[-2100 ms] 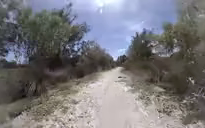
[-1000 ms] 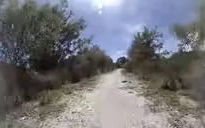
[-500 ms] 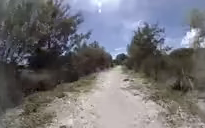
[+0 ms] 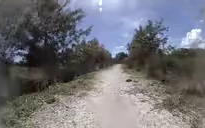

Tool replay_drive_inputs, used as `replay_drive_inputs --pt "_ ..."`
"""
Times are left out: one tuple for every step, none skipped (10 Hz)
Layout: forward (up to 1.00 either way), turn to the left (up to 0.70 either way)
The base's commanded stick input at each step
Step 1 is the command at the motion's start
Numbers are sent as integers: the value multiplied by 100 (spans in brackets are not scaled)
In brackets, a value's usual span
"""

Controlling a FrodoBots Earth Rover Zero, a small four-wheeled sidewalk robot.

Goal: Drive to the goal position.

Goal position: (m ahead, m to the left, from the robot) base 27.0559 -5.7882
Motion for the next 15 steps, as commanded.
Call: replay_drive_inputs --pt "69 0" --pt "69 0" --pt "69 0" --pt "69 0" --pt "69 0" --pt "69 0" --pt "69 0" --pt "69 0" --pt "69 0" --pt "69 -3" --pt "69 -35" --pt "69 -35" --pt "69 -23" --pt "69 -10" --pt "69 0"
